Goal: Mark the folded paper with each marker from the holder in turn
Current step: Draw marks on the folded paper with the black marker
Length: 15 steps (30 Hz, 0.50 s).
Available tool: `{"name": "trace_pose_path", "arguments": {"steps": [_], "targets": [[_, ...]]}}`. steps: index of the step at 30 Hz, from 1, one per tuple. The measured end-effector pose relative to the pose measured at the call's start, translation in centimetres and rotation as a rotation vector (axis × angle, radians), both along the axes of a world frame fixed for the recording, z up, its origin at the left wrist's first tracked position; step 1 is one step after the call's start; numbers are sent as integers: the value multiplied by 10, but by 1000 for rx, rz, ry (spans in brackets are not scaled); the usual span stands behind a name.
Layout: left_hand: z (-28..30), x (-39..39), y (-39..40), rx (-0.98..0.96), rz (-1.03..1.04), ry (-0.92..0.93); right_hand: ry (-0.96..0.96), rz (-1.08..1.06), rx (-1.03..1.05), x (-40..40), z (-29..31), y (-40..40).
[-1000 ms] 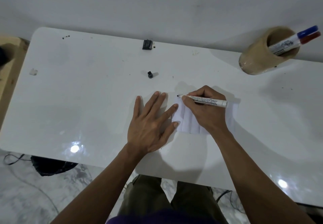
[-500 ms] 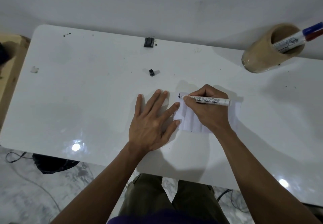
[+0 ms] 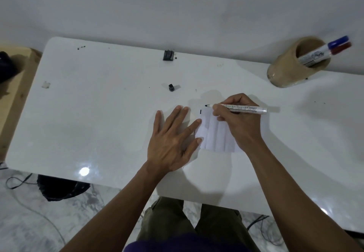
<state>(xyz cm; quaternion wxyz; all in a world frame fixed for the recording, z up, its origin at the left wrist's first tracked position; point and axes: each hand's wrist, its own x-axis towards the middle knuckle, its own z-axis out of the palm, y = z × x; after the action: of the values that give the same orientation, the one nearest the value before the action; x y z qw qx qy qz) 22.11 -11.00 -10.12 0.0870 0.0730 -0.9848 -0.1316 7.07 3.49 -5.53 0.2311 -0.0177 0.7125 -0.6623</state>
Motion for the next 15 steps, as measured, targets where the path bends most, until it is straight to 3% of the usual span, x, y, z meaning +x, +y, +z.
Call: {"name": "trace_pose_path", "arguments": {"steps": [3, 6, 9, 15], "targets": [[13, -4, -3, 188, 89, 69, -83, -38, -107, -3, 20, 3], [38, -20, -17, 372, 352, 145, -141, -66, -186, -2, 38, 5], [62, -48, -39, 427, 501, 16, -180, -63, -231, 3, 51, 3], [72, -91, -64, 311, 412, -279, -252, -137, -254, 10, 62, -2]]}}
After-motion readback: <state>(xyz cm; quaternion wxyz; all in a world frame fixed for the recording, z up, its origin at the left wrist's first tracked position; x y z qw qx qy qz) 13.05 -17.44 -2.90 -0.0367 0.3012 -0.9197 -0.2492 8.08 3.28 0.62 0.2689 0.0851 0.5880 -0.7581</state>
